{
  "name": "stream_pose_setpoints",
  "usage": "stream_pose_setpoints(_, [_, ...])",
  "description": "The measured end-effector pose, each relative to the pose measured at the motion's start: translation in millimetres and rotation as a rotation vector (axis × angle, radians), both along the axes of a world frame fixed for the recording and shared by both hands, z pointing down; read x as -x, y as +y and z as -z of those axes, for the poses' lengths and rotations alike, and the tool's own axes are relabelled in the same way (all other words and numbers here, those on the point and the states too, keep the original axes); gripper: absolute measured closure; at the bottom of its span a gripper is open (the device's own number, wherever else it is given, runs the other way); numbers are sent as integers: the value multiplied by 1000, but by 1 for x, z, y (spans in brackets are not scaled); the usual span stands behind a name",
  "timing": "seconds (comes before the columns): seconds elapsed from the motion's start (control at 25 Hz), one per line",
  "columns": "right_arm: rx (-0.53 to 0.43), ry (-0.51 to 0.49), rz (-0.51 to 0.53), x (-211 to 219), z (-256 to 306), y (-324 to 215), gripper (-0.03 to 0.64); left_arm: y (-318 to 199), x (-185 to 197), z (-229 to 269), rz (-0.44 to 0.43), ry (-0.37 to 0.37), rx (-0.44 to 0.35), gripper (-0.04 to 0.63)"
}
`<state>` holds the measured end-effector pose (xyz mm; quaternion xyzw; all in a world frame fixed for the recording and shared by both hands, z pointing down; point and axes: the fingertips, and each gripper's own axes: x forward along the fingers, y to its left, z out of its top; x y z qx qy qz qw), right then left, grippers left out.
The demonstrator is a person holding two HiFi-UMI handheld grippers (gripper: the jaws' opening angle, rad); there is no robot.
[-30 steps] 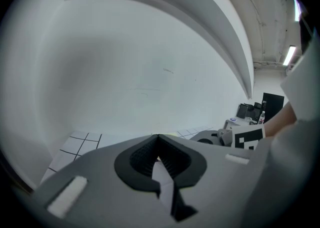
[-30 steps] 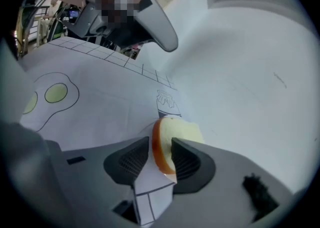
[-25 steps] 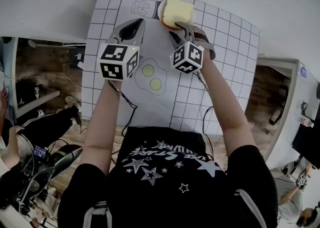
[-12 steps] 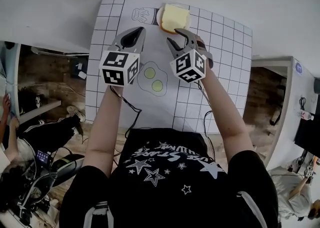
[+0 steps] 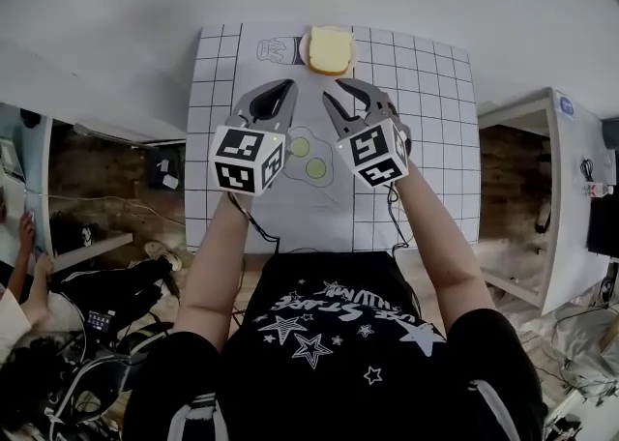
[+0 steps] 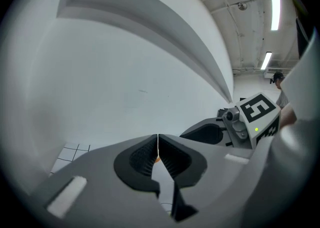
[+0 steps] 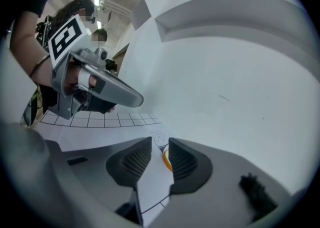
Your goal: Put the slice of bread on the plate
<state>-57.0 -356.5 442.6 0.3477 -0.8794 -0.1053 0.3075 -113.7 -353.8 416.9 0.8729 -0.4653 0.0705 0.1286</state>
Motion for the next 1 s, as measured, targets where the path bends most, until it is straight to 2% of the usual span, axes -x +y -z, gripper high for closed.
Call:
stream_pose_setpoints(0.12, [-16, -47, -57, -6, 15, 11, 535, 11, -7, 8, -32, 11, -27, 581])
stream_pose_setpoints(0.28, [-66, -23, -71, -12, 26, 32, 568, 24, -17, 16, -57, 15, -48, 581])
stream_pose_setpoints(0.44, [-77, -68, -91, -20, 40, 44, 593, 37, -27, 28, -67, 7, -78, 581])
stream_pose_setpoints(0.72, [-89, -151, -104, -45, 60, 65, 603, 67, -50, 42, -50, -17, -107, 581])
stream_pose_setpoints(1.0, [-83, -235, -91, -67, 78, 111, 604, 114, -72, 53, -24, -32, -126, 581])
